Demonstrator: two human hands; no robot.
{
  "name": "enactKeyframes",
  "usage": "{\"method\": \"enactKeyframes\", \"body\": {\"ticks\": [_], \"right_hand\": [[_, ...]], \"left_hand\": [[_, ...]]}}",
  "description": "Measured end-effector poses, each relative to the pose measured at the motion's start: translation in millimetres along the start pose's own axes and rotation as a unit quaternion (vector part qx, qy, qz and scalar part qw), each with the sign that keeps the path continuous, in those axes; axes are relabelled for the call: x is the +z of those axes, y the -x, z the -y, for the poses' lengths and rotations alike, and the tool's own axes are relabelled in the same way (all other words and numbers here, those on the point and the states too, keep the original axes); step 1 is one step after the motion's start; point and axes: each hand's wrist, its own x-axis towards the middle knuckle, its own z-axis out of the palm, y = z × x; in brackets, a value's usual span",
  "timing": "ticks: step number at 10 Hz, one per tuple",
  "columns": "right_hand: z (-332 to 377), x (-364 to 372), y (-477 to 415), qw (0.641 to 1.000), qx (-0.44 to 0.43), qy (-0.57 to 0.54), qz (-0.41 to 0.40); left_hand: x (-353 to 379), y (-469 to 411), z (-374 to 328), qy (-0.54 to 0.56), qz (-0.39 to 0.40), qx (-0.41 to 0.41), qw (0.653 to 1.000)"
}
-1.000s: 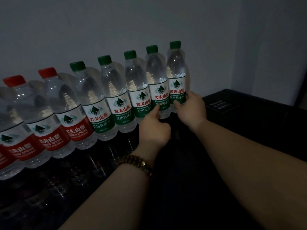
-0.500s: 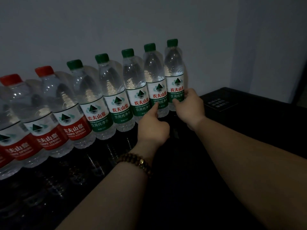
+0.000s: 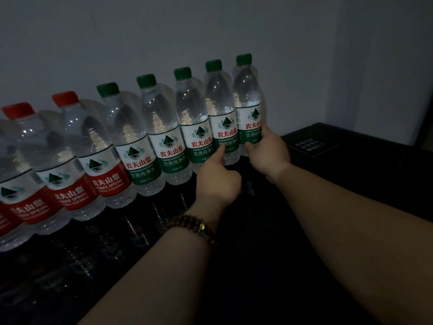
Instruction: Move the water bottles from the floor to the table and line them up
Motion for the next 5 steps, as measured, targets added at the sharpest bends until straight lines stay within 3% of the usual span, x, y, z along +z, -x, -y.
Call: {"method": "enactKeyframes", "body": {"ticks": [3,4,5], "right_hand": [[2.4,0.3,3.6,1.000,0.014,-0.026,-0.002],[4.5,0.0,3.5,0.998,0.035,-0.047,-0.033],[5.5,-1.4,3.7,0.991,0.049,-0.074,-0.097]], "left_hand": [[0.1,-2.6,2.7,0.006,-0.012,0.009,1.000],[0.6,-2.6,4.2,0.029,-0.049,0.026,0.998],[-1.5,-2.4,0.0,0.035,-0.141,0.023,0.989]]}}
